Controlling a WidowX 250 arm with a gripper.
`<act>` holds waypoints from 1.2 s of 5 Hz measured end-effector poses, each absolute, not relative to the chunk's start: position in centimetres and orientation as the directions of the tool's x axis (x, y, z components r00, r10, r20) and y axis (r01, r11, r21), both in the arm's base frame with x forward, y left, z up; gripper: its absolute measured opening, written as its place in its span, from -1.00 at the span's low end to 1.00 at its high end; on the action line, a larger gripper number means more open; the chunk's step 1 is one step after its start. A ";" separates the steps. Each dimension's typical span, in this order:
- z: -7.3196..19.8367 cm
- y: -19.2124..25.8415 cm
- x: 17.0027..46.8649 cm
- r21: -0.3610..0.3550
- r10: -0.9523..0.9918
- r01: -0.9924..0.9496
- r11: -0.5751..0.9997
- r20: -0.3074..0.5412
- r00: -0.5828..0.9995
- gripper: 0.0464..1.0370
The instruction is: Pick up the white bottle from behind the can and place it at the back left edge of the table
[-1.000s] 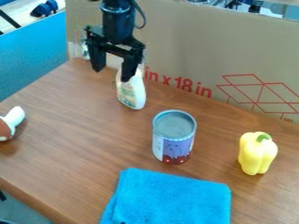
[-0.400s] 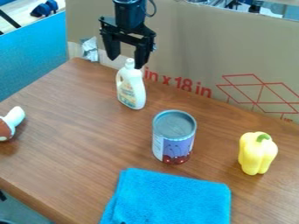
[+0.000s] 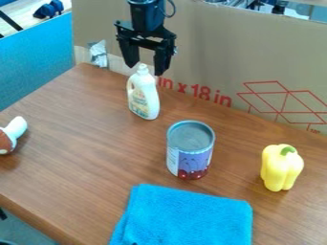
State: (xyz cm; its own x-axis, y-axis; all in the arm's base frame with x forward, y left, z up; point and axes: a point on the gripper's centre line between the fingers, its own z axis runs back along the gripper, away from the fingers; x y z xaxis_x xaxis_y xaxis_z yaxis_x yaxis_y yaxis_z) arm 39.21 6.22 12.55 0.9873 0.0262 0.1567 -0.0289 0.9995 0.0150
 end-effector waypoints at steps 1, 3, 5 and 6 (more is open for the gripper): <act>12.1 6.4 39.5 0.048 0.040 -0.047 0.998 0.130 0.991 0.44; 11.3 6.8 39.9 0.108 0.059 -0.067 0.992 0.075 0.995 -0.34; 12.0 7.9 38.6 0.062 0.096 -0.100 0.993 0.072 0.993 -0.34; 14.9 9.9 38.3 0.087 0.150 -0.167 0.982 0.177 0.973 -0.34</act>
